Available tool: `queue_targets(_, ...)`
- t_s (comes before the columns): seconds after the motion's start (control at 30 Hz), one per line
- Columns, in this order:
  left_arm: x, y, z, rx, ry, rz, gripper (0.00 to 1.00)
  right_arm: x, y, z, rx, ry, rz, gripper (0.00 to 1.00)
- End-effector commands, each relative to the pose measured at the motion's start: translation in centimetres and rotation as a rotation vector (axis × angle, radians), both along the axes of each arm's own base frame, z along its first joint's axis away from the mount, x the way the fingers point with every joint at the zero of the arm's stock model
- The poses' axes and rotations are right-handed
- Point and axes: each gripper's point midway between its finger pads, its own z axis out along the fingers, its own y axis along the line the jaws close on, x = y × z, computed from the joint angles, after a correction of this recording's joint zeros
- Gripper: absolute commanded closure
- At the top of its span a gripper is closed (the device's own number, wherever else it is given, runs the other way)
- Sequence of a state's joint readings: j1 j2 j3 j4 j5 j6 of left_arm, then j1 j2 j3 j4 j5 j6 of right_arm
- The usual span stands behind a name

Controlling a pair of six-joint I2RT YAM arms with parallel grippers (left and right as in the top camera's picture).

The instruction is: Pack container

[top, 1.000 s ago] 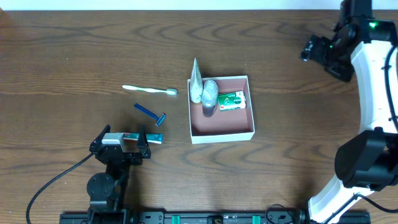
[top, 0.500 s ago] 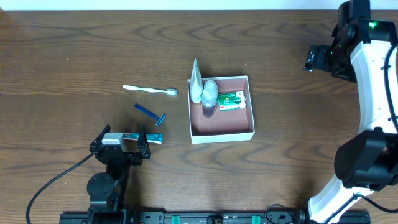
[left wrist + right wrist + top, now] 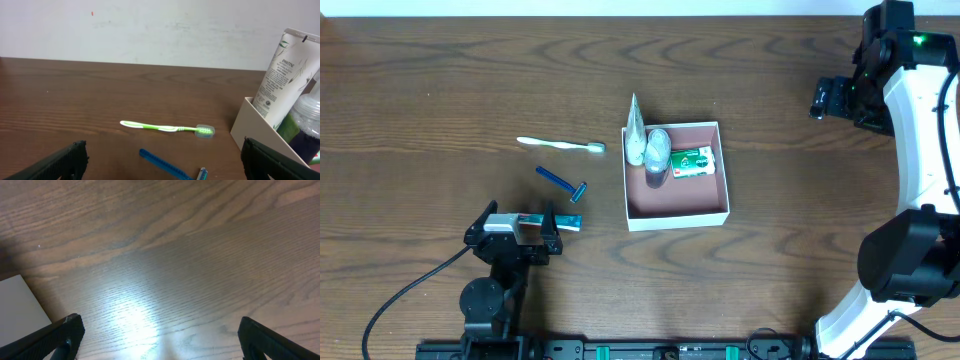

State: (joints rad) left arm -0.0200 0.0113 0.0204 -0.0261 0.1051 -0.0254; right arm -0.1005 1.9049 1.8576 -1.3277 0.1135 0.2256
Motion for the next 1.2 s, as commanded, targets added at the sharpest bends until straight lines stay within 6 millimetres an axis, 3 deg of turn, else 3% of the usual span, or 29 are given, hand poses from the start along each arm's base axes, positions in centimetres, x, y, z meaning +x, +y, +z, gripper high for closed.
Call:
queue_targets(0.0, -0.08, -0.27, -1.61, 0.005, 0.049, -0.017, 0.02, 0.08, -0.16, 1.08, -0.022, -0.026, 0.014, 0.01)
queue_targets(1.17, -0.02, -0.48, -1.03, -0.009, 0.026, -0.028, 0.02, 0.09, -0.18, 1.08, -0.022, -0.026, 0.013, 0.01)
